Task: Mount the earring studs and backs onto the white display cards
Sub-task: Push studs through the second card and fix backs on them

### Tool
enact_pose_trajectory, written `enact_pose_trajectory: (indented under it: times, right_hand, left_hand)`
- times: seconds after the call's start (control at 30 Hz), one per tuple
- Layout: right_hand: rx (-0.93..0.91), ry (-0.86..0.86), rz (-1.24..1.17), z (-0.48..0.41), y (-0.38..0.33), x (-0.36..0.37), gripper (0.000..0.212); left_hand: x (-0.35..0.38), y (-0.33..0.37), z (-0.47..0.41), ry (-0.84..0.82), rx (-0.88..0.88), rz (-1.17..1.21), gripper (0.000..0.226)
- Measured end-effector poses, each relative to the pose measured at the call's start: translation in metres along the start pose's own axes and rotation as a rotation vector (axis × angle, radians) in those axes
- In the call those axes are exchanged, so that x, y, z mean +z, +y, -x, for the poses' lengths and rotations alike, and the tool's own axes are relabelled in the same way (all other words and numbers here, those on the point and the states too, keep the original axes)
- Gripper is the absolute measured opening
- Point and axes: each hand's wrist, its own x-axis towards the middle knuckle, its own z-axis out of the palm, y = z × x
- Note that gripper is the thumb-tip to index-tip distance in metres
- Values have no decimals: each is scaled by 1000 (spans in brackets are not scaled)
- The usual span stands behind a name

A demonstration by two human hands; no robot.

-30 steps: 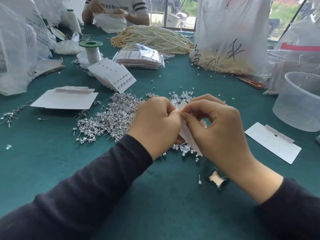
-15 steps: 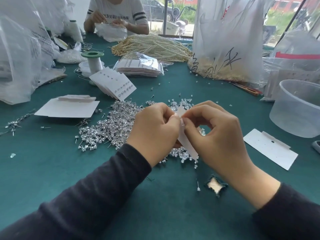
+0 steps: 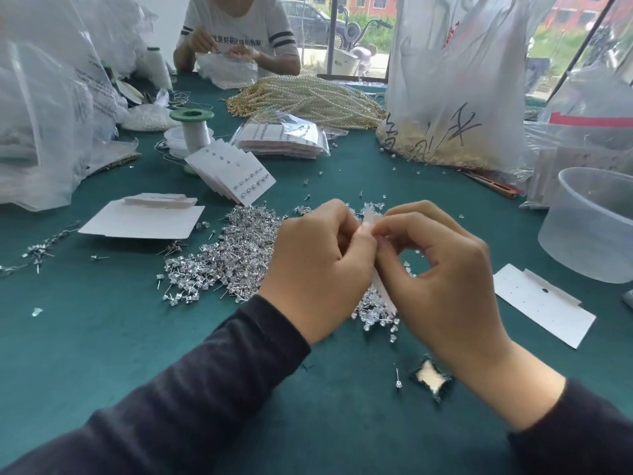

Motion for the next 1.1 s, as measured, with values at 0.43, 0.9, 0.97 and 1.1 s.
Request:
enact_pose_trajectory:
  times: [0.43, 0.9, 0.97, 1.1]
  right_hand:
    - [580, 195, -640, -21, 27, -28, 18]
    - [1005, -287, -1345, -18, 21, -24, 32]
    - [1012, -336, -1327, -15, 20, -20, 34]
    - [1006, -398, -1251, -11, 20, -17, 32]
  left_hand:
    - [-77, -20, -37, -210, -118, -449, 16]
    - [-143, -41, -38, -350, -514, -822, 35]
    - [-140, -47, -29, -357, -534, -737, 36]
    - [-129, -58, -26, -345, -483, -654, 23]
